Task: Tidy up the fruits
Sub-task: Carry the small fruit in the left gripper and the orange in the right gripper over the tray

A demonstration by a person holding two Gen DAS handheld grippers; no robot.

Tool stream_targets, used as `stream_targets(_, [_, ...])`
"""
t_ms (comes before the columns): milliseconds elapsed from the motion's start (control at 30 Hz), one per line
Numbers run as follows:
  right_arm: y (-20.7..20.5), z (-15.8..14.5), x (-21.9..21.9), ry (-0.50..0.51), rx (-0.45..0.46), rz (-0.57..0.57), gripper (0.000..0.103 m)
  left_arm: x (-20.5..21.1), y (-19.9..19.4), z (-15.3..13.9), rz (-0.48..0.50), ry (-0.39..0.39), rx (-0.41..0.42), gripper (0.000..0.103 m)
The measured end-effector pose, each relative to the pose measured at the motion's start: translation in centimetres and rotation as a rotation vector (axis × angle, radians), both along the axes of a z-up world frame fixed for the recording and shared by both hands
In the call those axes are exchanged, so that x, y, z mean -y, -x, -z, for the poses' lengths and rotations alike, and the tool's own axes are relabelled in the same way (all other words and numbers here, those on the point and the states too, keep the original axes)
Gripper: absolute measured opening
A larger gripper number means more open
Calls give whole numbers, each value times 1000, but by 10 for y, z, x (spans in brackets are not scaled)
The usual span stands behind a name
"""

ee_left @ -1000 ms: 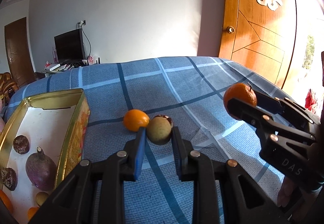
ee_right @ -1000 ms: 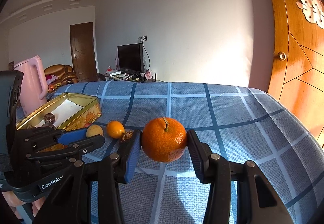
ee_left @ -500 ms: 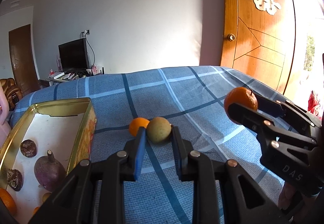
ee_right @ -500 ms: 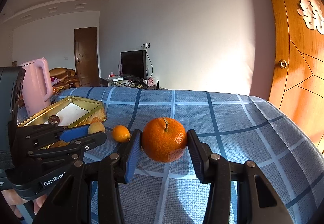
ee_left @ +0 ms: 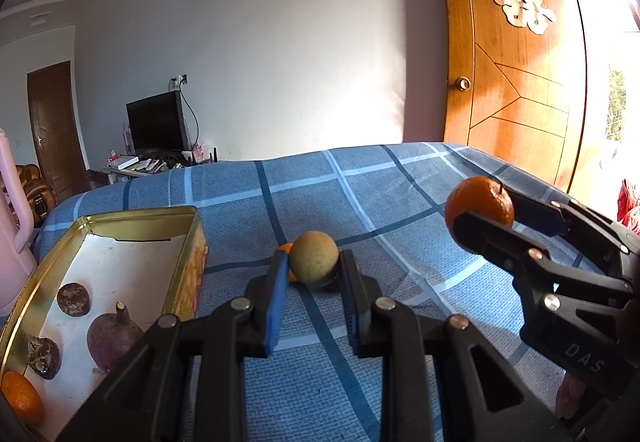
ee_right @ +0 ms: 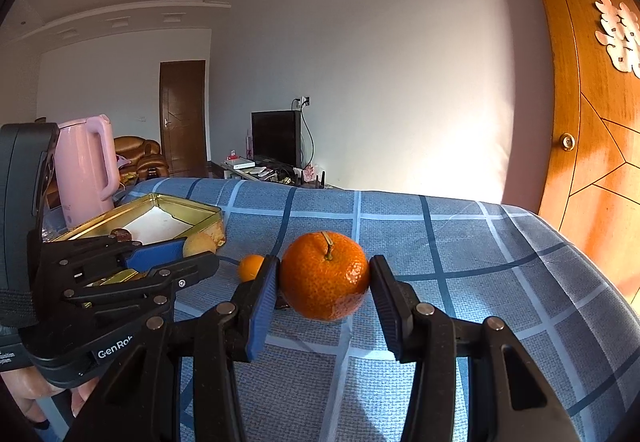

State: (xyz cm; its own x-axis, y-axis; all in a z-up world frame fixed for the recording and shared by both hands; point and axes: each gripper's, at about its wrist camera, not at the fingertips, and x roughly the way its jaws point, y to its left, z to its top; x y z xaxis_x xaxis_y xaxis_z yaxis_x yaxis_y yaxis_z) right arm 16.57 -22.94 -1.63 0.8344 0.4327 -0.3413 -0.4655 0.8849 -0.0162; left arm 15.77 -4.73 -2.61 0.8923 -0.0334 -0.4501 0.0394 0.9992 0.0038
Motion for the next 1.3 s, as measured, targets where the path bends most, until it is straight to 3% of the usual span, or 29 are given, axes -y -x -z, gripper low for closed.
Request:
stream_targets(600, [9,-3,-6,-10,42,-33,48,-11,7,1,-20,5,-27,27])
stream_targets(967, [20,-4,-29,44,74,-87,48,-28,17,-8,-42,33,-13,27])
stream_targets(1300, [23,-13,-36,-5,28,-122,48,-50,25,-15,-121,37,-16,27])
